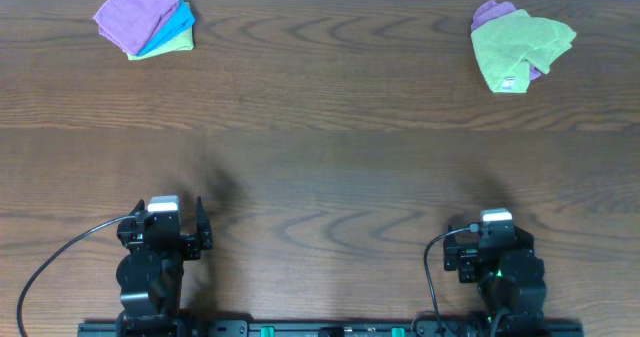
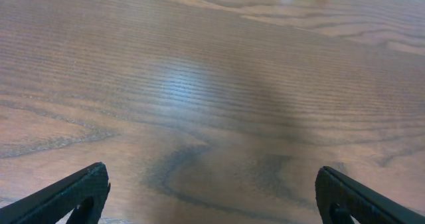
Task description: Fold the cloth
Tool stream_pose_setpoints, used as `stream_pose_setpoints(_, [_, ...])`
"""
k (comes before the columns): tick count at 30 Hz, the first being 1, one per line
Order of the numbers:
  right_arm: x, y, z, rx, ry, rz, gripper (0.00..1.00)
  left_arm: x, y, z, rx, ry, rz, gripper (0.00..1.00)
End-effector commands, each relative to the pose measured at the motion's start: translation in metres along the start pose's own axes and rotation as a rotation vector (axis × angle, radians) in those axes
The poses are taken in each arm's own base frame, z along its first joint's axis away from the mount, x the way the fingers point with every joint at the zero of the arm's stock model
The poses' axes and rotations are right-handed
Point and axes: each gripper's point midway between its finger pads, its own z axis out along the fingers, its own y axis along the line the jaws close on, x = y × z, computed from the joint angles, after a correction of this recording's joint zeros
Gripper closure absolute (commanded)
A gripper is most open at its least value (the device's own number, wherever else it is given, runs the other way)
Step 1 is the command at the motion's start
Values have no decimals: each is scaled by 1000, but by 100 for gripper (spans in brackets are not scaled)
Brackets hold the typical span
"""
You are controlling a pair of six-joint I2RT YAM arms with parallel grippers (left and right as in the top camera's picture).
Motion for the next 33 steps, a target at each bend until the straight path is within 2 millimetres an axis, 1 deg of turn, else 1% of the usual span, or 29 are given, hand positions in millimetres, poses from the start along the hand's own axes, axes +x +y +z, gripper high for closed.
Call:
stream_pose_setpoints(1, [3, 4, 2, -17, -2, -12, 1, 9, -3, 3, 12, 17, 19, 5])
stream_pose_setpoints(2, [-2, 3, 2, -10, -21, -10, 1, 9, -3, 3, 12, 17, 19, 5])
stream_pose_setpoints(4, [-33, 0, 0, -4, -149, 17, 1, 9, -3, 3, 12, 17, 19, 5])
stream_pose_setpoints(5, [-46, 1, -2, -12, -199, 45, 1, 9, -3, 3, 12, 17, 19, 5])
stream_pose_setpoints(7, [-75, -2, -10, -19, -324, 116, 1, 9, -3, 3, 12, 17, 19, 5])
stream_pose_setpoints(8, [-104, -6, -22, -12, -450, 131, 1, 9, -3, 3, 12, 17, 19, 5])
stream_pose_setpoints(10, [-141, -14, -44, 2, -629, 149, 1, 9, -3, 3, 12, 17, 19, 5])
stream_pose_setpoints(12, [-168, -24, -65, 39, -765, 173, 1, 9, -3, 3, 12, 17, 19, 5])
stream_pose_setpoints(13, [-177, -31, -71, 65, -808, 186, 1, 9, -3, 3, 12, 17, 19, 5])
stream_pose_setpoints(14, [-182, -34, -71, 80, -823, 191, 1, 9, -3, 3, 12, 17, 19, 5])
stream_pose_setpoints(17, [-183, -38, -48, 93, -763, 205, 1, 9, -3, 3, 12, 17, 19, 5])
stream_pose_setpoints(19, [-184, -41, -28, 93, -706, 234, 1, 9, -3, 3, 12, 17, 19, 5])
stream_pose_setpoints(21, [-191, -41, -12, 80, -670, 234, 1, 9, -3, 3, 12, 17, 19, 5])
stream_pose_setpoints(24, [-207, -46, 13, 76, -606, 234, 1, 9, -3, 3, 12, 17, 19, 5])
stream_pose_setpoints(27, [-233, -55, 51, 68, -511, 232, 1, 9, -3, 3, 12, 17, 19, 5])
stream_pose_setpoints(29, [-247, -66, 75, 75, -453, 238, 1, 9, -3, 3, 12, 17, 19, 5])
stream_pose_setpoints(33, [-270, -101, 123, 125, -333, 266, 1, 9, -3, 3, 12, 17, 19, 5])
